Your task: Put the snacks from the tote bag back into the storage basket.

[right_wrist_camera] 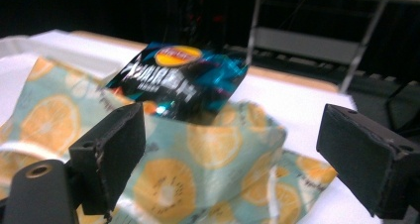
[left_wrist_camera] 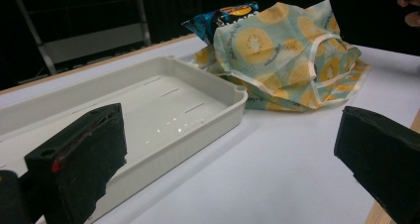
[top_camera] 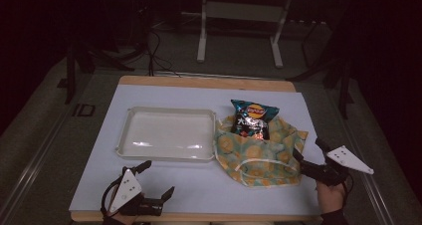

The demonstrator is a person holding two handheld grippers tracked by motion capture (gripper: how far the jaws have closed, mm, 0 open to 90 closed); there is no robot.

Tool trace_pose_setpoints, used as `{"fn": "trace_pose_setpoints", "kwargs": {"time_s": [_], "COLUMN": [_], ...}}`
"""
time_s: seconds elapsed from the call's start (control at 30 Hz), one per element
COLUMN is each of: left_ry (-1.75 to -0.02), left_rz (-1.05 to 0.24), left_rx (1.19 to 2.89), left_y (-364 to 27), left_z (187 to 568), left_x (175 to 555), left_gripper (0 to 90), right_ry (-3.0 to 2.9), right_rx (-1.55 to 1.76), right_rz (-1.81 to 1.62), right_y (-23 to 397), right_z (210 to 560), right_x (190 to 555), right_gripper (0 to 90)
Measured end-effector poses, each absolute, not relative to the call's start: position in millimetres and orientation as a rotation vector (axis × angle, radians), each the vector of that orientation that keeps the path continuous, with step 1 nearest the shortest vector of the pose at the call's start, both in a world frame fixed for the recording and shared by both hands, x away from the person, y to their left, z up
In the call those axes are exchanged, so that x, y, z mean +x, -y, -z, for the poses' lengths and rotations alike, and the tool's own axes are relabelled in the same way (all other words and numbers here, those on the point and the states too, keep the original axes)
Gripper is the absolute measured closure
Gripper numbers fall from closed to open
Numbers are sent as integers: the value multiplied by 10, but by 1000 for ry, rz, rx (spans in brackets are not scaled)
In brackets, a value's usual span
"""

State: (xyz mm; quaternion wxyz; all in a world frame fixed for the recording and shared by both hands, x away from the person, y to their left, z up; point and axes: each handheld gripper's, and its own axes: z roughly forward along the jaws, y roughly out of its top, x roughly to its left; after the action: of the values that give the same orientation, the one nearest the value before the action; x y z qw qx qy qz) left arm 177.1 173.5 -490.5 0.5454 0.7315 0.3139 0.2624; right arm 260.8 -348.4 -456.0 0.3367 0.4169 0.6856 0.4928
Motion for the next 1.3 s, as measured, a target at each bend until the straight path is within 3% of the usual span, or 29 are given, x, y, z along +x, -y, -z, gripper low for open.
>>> {"fn": "trace_pose_setpoints", "kwargs": {"time_s": [0.67, 1.3], "left_ry": [-747, -733], "left_rz": [-627, -619], "left_rx": [1728, 1733], "left_y": [-1715, -1679], "left_z": [4900, 4910], "left_x": [1789, 1798], "left_gripper": [2, 2], "right_ry": [-1917, -1938], "right_rx": [1030, 947], "right_rz": [-1351, -1346], "right_y": [3492, 3451], "right_z": [4486, 4157], "right_x": [2530, 2608], "right_gripper": [133, 140]}}
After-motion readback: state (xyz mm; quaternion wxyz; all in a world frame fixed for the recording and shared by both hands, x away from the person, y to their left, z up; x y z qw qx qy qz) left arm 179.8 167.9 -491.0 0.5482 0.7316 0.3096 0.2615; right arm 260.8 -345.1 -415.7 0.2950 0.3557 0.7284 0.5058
